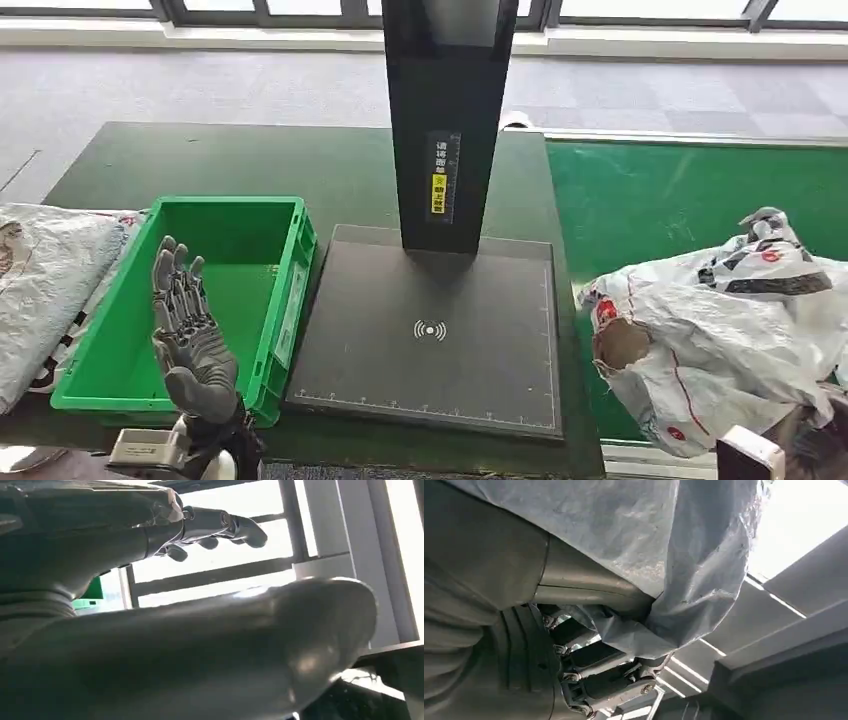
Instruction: Moved the parcel from conveyor to table for the left to box.
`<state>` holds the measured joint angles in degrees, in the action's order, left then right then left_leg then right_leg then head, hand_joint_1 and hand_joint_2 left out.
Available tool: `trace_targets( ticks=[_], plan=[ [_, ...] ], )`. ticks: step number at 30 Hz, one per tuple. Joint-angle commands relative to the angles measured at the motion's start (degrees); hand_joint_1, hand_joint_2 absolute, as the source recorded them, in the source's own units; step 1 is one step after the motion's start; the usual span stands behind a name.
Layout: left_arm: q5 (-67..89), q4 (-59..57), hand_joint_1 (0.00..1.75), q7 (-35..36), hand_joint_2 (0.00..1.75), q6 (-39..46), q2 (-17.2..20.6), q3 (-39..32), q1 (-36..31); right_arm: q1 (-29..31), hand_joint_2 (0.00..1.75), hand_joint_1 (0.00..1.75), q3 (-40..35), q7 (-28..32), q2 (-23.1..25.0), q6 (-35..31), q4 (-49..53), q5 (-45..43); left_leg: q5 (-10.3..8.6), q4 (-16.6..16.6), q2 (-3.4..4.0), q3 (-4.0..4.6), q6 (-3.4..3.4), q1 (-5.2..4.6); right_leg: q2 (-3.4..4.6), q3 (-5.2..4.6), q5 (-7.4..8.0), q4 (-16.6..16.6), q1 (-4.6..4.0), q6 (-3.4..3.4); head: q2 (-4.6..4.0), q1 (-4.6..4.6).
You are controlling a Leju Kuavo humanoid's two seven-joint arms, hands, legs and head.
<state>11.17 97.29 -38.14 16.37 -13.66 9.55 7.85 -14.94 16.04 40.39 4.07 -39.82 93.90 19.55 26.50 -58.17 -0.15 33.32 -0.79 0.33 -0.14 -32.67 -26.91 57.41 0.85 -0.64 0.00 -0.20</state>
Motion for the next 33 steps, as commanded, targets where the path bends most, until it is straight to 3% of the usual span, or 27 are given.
trace_targets(
  ticks=[1,4,9,12,15,18,19,20,21,23,24,26,28,30,32,33],
  plan=[
    [0.83,-0.68,0.00,-1.86,0.00,-0.70,1.38,0.19,-0.85,-3.44,1.75,1.75,-13.70,-0.39,6.20,-0.18,14.60,8.63,0.02,0.04,0.18,-0.04,-0.05,0.03,0.17,-0.07,0.01,0.02,-0.04,0.10,0.00,0.00],
    [0.98,0.99,0.00,-1.86,0.00,-0.43,1.15,0.27,0.33,-0.60,1.75,1.75,-17.25,-0.39,5.77,-0.18,9.32,6.50,0.01,0.08,0.22,-0.12,-0.04,0.06,0.21,0.02,0.04,-0.07,-0.08,0.10,0.00,0.00],
    [1.26,-0.30,0.00,-1.86,0.00,-1.48,0.92,1.08,-0.66,2.49,1.75,1.75,-17.04,-0.39,5.35,-0.18,4.71,4.74,-0.08,0.13,0.15,-0.13,-0.03,0.07,0.14,0.07,0.08,-0.12,-0.08,0.06,0.00,0.00],
    [1.69,-1.87,0.00,-1.86,0.00,-2.52,0.64,1.22,-1.66,2.38,1.75,1.75,-17.54,-0.39,5.60,-0.18,7.66,6.38,-0.09,0.13,0.12,-0.13,-0.04,0.08,0.11,0.09,0.09,-0.14,-0.09,0.07,0.00,0.00],
    [2.20,-2.38,0.00,-1.86,0.00,-3.82,0.20,1.04,-2.18,1.78,1.75,1.75,-18.42,-0.39,7.44,-0.18,13.53,13.89,-0.08,0.02,0.05,-0.02,-0.01,0.01,0.03,-0.03,0.01,0.03,0.00,0.04,0.00,0.00],
    [1.12,-2.33,0.00,-1.86,0.00,-3.11,0.80,1.73,-2.19,3.26,1.75,1.75,-17.44,-0.39,8.59,-0.18,6.69,15.46,-0.08,0.05,0.05,-0.08,-0.03,0.05,0.04,0.04,0.04,-0.04,-0.05,0.06,0.00,0.00],
    [0.57,-2.45,0.00,-1.86,0.00,-2.06,0.98,2.29,-2.42,3.57,1.75,1.75,-17.23,-0.39,8.24,-0.18,5.36,14.92,-0.11,0.15,0.06,-0.16,-0.03,0.05,0.05,0.11,0.07,-0.13,-0.06,0.09,0.00,0.00],
    [-3.29,-3.25,0.00,-0.55,0.00,1.70,5.66,5.65,-4.70,10.77,1.75,1.75,-15.93,-7.59,1.04,2.99,6.03,9.91,-0.12,0.19,0.11,-0.20,-0.04,0.09,0.09,0.14,0.09,-0.18,-0.10,0.10,0.00,0.00],
    [-1.62,-3.44,0.00,-1.86,0.00,1.15,3.51,5.20,-3.01,4.83,1.75,1.75,-16.65,-0.39,7.08,-0.18,2.02,13.86,-0.09,0.09,0.05,-0.15,-0.02,0.04,0.05,0.09,0.04,-0.06,-0.06,0.05,0.00,0.00],
    [-0.77,-4.02,0.00,-1.86,0.00,0.66,2.70,4.46,-3.45,5.04,1.75,1.75,-16.99,-1.73,8.02,-0.18,1.60,15.98,-0.09,0.11,0.03,-0.16,-0.02,0.09,0.02,0.14,0.05,-0.12,-0.10,0.06,0.00,0.00],
    [-0.48,-3.37,0.00,-1.86,0.00,0.20,2.36,4.26,-2.44,6.72,1.75,1.75,-15.51,-0.39,8.16,-0.18,-5.81,15.69,-0.14,0.21,0.08,-0.21,-0.01,0.10,0.06,0.18,0.12,-0.23,-0.12,0.08,0.00,0.00],
    [-0.48,-3.37,0.00,-1.86,0.00,0.20,2.36,4.26,-2.44,6.72,1.75,1.75,-15.51,-0.39,8.16,-0.18,-5.81,15.69,-0.12,0.21,0.17,-0.26,0.00,0.11,0.16,0.21,0.14,-0.25,-0.12,0.06,0.00,0.00],
    [-0.44,-3.73,0.00,-1.86,0.00,0.14,2.34,3.79,-2.56,11.28,1.75,1.75,-14.13,-0.39,7.21,-0.18,-16.97,15.24,-0.10,0.14,0.09,-0.20,-0.02,0.10,0.08,0.18,0.08,-0.16,-0.10,0.06,0.00,0.00],
    [1.01,-3.89,0.00,-1.86,0.00,-0.90,1.02,2.69,-2.54,11.85,1.75,1.75,-15.04,-0.39,6.99,-0.18,-21.45,13.98,-0.11,0.17,0.14,-0.26,-0.01,0.11,0.15,0.22,0.12,-0.22,-0.12,0.05,0.00,0.00],
    [2.12,-4.11,0.00,-1.86,0.00,-0.99,0.22,1.89,-2.18,17.29,1.75,1.75,-14.42,-1.12,6.02,2.45,-38.13,13.86,-0.10,0.16,0.17,-0.24,-0.02,0.16,0.16,0.22,0.13,-0.24,-0.17,0.06,0.00,0.00],
    [4.04,-4.39,0.00,-1.86,0.00,0.20,-0.35,1.31,-1.84,19.55,1.75,1.75,-14.81,-7.86,5.39,7.17,-44.93,16.74,-0.09,0.19,0.23,-0.34,-0.01,0.14,0.25,0.28,0.16,-0.27,-0.14,0.06,0.00,0.00]
  ],
)
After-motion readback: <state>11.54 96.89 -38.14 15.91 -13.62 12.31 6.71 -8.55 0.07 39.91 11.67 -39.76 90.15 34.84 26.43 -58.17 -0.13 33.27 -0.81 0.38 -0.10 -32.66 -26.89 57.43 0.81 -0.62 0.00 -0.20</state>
